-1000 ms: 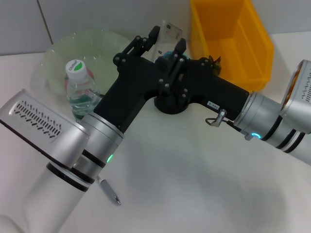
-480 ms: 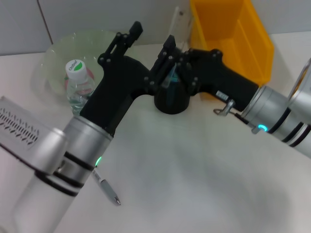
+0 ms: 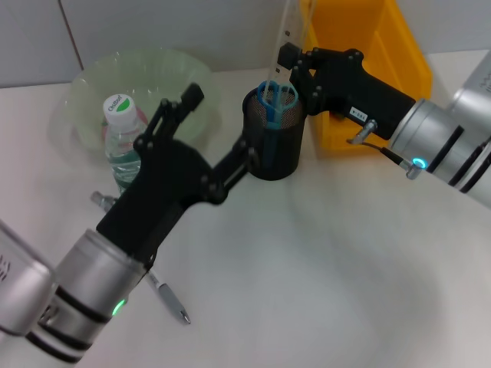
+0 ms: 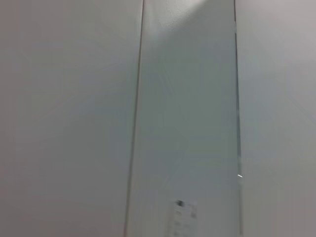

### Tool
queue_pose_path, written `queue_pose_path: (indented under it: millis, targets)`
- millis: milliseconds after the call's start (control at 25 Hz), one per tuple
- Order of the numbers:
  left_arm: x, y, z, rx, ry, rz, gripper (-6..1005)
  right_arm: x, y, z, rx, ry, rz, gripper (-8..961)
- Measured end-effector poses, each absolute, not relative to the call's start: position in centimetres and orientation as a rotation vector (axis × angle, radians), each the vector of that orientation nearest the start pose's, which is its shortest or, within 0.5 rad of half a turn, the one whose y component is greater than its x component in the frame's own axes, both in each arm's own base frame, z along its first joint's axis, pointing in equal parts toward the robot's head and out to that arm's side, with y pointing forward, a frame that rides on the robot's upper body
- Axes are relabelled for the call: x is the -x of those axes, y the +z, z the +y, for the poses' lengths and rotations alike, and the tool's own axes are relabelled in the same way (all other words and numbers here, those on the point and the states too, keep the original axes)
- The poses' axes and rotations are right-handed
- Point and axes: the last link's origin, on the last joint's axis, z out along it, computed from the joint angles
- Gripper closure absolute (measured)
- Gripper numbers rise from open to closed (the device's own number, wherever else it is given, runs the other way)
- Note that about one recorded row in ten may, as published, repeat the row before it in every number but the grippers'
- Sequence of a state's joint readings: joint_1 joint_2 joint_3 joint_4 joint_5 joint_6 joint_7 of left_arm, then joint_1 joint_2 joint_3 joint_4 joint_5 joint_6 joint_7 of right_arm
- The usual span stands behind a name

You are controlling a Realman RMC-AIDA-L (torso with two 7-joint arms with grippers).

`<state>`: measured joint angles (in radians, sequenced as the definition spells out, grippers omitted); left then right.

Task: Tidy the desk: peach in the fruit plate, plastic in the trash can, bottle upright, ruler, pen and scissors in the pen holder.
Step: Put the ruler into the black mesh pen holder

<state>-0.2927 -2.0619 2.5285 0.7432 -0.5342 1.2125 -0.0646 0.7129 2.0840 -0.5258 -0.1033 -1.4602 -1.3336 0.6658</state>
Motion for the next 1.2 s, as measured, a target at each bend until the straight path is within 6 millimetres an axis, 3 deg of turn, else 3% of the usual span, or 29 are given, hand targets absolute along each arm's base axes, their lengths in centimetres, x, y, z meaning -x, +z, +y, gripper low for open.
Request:
queue_pose_path:
  millis: [120, 200, 360, 480, 520, 600, 760, 1200]
  targets:
    - [19.3, -8.4, 25.4, 2.071, -1.233, -0.277, 157, -22.2, -3.3, 38.6, 2.170, 1.010, 0.368, 936]
    - [19.3, -8.4, 25.4, 2.071, -1.233, -0.277, 157, -22.3, -3.5, 39.0, 2.173, 0.980, 0.377, 935]
    - [21.2, -8.3, 25.2, 2.164, -1.177, -0.360, 158, -22.3, -3.8, 39.7, 2.180, 0.926, 0.393, 934]
    - [21.2, -8.3, 25.2, 2.164, -1.177, -0.360, 162, -22.2, -4.0, 39.8, 2.188, 0.915, 0.395, 934]
    - [22.5, -8.2, 25.5, 2.211, -1.114, -0.410, 163, -22.1, -4.2, 39.8, 2.194, 0.907, 0.396, 933]
    - [23.0, -8.1, 25.7, 2.222, -1.102, -0.440, 165, -22.0, -4.5, 39.9, 2.210, 0.891, 0.397, 933]
    - [23.4, -7.9, 26.0, 2.236, -1.089, -0.459, 165, -21.5, -5.6, 40.2, 2.245, 0.848, 0.416, 932]
    - [24.0, -7.6, 26.0, 2.240, -1.075, -0.462, 166, -21.7, -6.0, 40.4, 2.251, 0.815, 0.438, 929]
